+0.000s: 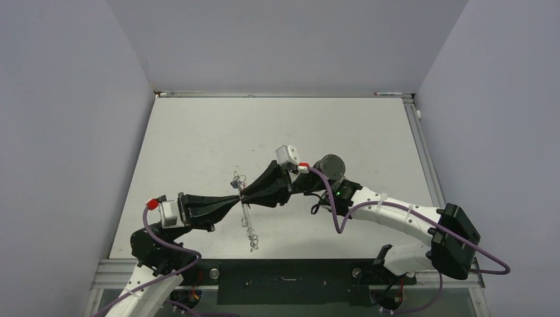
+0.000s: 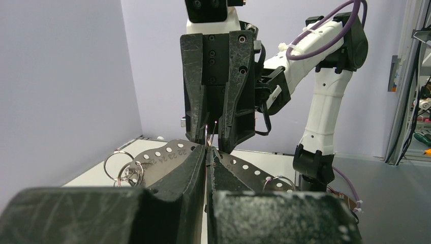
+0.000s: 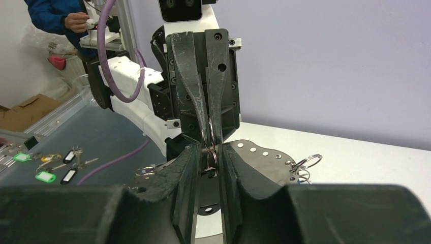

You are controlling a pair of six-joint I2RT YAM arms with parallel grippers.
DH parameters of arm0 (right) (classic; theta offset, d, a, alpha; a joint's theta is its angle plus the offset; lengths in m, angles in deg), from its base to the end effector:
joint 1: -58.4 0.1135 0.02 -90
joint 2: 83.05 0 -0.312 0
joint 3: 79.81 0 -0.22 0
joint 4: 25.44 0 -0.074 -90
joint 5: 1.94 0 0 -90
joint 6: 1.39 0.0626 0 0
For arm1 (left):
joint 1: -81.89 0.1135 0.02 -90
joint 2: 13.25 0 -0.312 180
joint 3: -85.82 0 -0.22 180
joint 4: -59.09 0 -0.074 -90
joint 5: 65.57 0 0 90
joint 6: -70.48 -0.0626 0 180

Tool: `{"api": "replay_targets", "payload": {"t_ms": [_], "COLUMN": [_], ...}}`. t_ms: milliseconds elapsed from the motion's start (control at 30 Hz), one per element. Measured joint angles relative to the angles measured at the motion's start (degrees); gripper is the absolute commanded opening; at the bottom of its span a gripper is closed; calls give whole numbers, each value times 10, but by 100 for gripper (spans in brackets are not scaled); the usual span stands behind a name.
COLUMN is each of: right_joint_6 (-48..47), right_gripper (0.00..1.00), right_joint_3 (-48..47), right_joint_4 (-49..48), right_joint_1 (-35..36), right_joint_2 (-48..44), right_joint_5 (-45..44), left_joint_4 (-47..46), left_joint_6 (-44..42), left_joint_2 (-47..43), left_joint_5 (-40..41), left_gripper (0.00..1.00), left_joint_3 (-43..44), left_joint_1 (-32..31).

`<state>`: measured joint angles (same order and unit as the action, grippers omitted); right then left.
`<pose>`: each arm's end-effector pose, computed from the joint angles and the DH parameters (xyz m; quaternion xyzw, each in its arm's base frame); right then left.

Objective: Put the keys on the keyring

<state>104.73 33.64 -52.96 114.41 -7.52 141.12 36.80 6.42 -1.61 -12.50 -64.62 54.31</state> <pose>0.1068 0.2478 0.4168 -0.5191 0.3674 0.6384 0.4335 -0.0010 -0.0419 0.3242 0.2930 0.3951 -0.5064 0.7082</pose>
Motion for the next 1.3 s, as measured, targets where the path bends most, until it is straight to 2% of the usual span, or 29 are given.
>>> {"api": "replay_targets", "payload": {"t_ms": [100,400,533,833,1200,1300], "right_joint_6": [1,-1,-15,-70,-176,-197], "right_gripper": [6,5,5,5,5,5], "right_joint_3": [-5,-7,-11,-15,-26,-28], "right_joint_4": [-2,-9,10,97,282,325], "right_joint_1": [0,0,0,0,7,7], "right_joint_2": [3,7,6,-10,-28,-37], "right_joint_5": [2,3,1,-20,-71,-79], "left_joint_4": [-4,-9,14,73,163,192], "left_joint_6": [0,-2,-28,-77,-134,-155], "left_joint_2": [0,0,-8,-16,-28,-24], "left_joint_5": [1,0,1,4,-4,-11], "left_gripper": [0,0,10,18,32,33], "left_joint_3": [0,0,1,6,25,35], "left_joint_1": [3,3,4,6,0,-9]}}
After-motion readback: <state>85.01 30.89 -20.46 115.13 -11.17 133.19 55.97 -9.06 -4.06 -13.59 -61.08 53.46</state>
